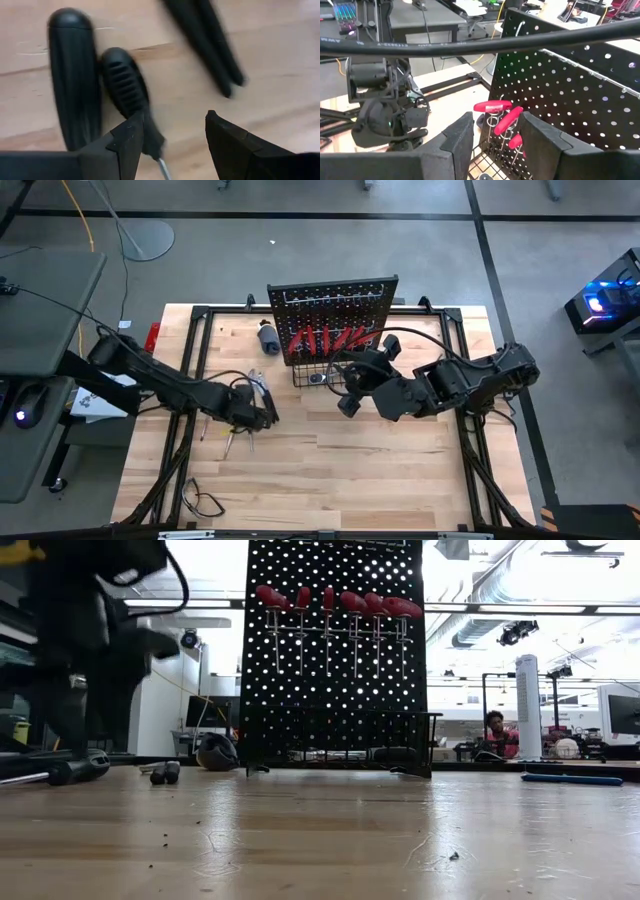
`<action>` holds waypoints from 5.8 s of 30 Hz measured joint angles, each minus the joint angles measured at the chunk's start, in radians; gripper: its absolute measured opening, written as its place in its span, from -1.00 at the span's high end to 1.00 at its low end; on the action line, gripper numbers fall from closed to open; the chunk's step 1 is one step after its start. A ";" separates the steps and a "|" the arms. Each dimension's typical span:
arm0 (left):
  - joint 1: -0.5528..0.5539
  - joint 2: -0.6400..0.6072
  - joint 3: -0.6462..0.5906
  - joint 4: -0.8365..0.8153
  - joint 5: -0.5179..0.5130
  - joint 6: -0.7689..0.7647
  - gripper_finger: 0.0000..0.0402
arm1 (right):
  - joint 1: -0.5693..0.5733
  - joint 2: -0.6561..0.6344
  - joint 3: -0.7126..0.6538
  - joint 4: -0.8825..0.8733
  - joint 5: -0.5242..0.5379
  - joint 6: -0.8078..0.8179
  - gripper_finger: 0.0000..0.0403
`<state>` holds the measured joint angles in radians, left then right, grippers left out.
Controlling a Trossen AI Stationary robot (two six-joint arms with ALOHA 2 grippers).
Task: Hang tools onto peg board
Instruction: Hang the black screwdriver on the peg board
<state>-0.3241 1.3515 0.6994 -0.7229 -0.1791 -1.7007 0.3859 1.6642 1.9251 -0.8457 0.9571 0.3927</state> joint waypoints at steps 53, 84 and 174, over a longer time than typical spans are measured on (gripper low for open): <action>-0.153 -0.320 0.211 0.152 -0.627 0.494 0.46 | 0.037 -0.023 0.000 -0.056 0.001 0.053 0.25; 0.401 -0.071 0.633 0.932 -0.440 1.669 0.46 | 0.206 -0.173 0.000 0.000 0.263 0.033 0.25; 0.386 -0.108 0.608 0.262 -0.597 1.284 1.00 | 0.197 -0.173 0.000 -0.016 0.239 0.054 0.25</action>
<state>0.0624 1.2431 1.3079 -0.4607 -0.7764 -0.4169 0.5831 1.4911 1.9247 -0.8617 1.1961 0.4465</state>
